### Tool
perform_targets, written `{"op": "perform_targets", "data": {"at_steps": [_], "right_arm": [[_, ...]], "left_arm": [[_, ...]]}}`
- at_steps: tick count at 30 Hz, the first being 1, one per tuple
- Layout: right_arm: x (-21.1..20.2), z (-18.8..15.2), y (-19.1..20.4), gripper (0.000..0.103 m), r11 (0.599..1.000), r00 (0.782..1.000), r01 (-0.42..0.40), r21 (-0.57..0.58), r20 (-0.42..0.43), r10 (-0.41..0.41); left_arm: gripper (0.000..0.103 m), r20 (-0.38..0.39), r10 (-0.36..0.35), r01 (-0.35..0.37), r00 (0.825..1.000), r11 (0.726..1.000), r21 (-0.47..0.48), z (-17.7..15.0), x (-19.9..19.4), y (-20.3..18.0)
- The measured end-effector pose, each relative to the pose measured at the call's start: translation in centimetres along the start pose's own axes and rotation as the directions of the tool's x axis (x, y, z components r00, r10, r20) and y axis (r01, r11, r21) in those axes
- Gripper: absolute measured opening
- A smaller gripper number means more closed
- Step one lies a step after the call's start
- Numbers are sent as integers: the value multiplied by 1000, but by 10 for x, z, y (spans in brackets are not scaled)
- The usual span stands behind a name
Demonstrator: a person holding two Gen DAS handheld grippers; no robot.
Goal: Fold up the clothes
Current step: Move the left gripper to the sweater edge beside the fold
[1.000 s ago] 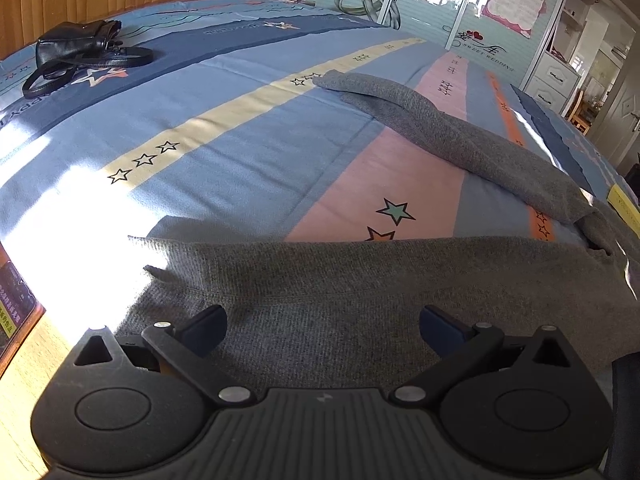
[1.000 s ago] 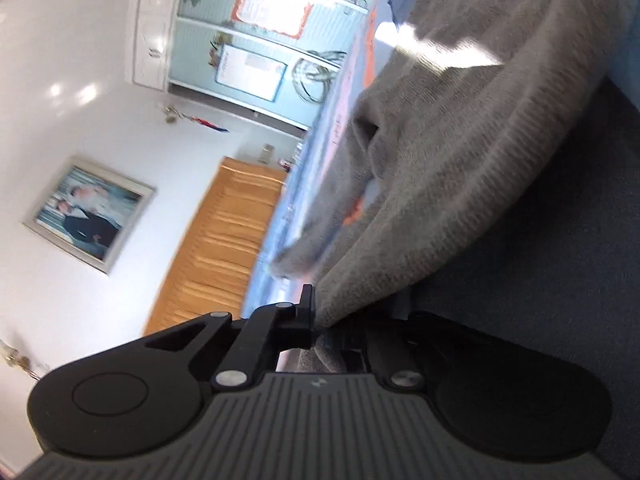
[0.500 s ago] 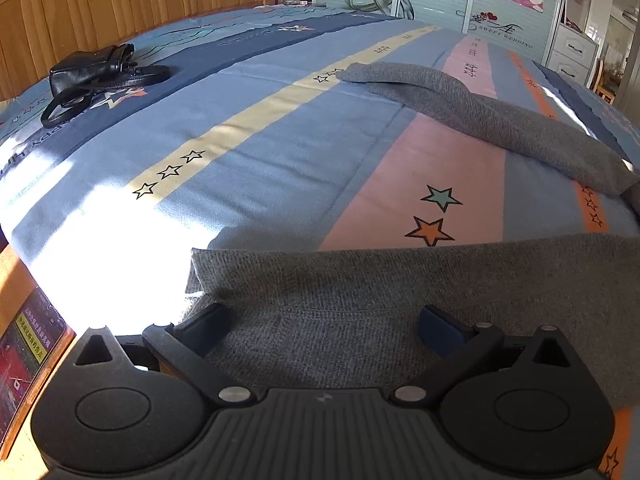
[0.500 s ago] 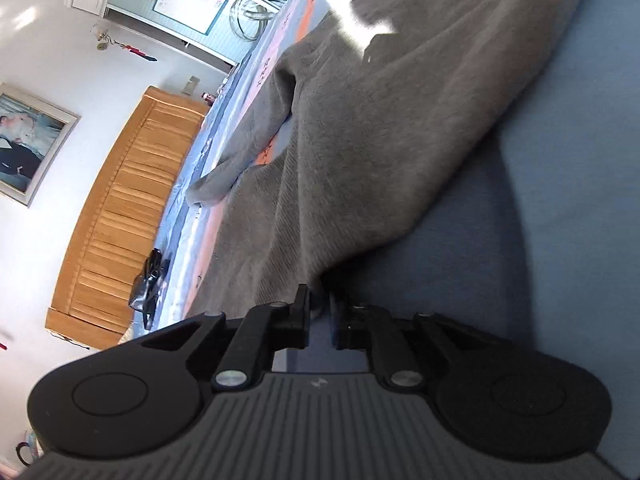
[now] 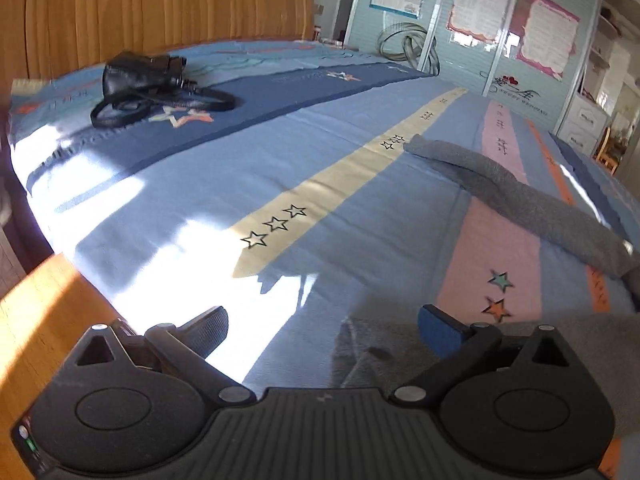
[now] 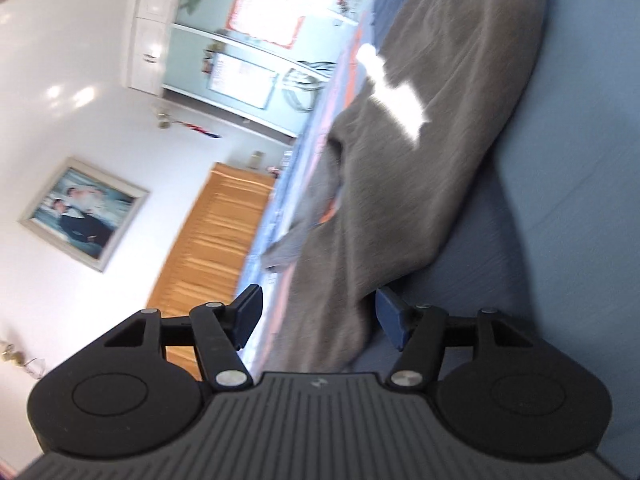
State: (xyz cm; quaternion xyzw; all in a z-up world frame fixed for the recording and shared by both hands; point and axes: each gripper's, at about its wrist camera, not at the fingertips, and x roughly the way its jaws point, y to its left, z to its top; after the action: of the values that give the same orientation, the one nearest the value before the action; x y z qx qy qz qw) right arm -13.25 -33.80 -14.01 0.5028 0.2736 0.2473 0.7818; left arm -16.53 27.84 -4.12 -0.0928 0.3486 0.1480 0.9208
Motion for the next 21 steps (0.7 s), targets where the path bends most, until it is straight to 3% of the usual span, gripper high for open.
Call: {"op": "perform_targets", "data": {"at_steps": [3, 9, 21], "right_arm": [[5, -5, 0, 65, 1000, 1000, -18, -3, -5, 18], [-5, -1, 12, 65, 1000, 1000, 0, -19, -21, 0], [18, -4, 25, 66, 1000, 1000, 17, -23, -17, -18]], "left_arm": [[100, -26, 25, -21, 999, 991, 133, -15, 11, -14], [100, 4, -37, 35, 999, 975, 221, -26, 21, -31], [91, 65, -195, 181, 979, 968, 176, -26, 42, -15]]}}
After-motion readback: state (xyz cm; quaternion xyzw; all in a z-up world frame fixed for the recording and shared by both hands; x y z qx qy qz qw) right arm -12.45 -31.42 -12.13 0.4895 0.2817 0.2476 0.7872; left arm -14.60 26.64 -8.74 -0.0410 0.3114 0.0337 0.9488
